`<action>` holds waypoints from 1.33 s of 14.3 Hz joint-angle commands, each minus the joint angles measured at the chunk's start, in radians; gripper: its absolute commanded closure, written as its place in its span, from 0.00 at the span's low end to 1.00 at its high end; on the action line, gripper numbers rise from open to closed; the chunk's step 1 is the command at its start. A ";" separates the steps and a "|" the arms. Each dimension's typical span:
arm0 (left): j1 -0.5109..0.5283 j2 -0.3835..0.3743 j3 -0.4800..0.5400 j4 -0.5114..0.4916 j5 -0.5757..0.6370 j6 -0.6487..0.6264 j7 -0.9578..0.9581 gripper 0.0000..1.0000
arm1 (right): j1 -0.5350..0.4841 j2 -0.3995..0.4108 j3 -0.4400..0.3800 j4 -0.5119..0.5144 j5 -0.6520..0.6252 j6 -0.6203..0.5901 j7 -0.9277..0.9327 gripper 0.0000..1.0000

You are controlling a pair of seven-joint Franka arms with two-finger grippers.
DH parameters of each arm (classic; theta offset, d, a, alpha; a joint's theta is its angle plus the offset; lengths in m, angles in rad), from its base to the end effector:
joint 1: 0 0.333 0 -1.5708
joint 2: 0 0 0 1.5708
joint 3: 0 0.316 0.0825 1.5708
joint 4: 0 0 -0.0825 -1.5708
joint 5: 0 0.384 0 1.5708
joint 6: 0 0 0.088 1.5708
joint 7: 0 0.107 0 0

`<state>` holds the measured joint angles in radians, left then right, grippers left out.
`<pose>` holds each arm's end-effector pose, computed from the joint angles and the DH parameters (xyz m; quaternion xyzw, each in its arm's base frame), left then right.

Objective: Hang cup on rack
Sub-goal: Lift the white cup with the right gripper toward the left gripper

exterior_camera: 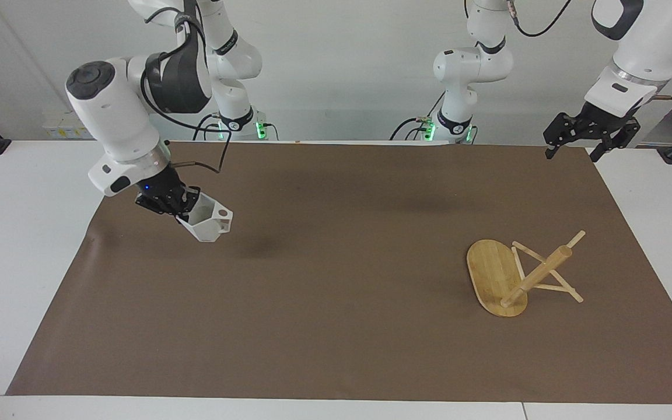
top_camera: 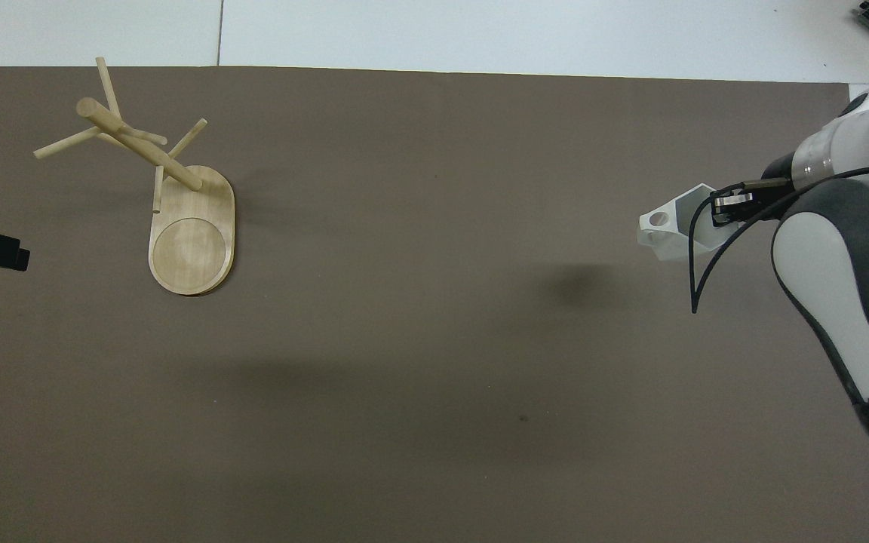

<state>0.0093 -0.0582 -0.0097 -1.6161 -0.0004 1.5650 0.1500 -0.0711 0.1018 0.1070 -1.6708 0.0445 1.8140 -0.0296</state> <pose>0.5356 -0.0004 0.6343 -0.9972 0.0751 -0.0035 0.0004 0.5988 0.0226 0.5400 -0.9990 -0.0274 -0.0209 0.0272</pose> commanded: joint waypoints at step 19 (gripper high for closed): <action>0.003 -0.052 -0.012 -0.088 -0.191 0.004 0.302 0.00 | 0.001 0.002 0.411 0.005 0.768 0.264 0.206 1.00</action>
<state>0.0077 -0.0621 -0.0225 -1.6388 -0.1213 1.5517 0.3849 -0.0628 0.0741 0.4514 -1.6691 0.7797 2.0052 0.1187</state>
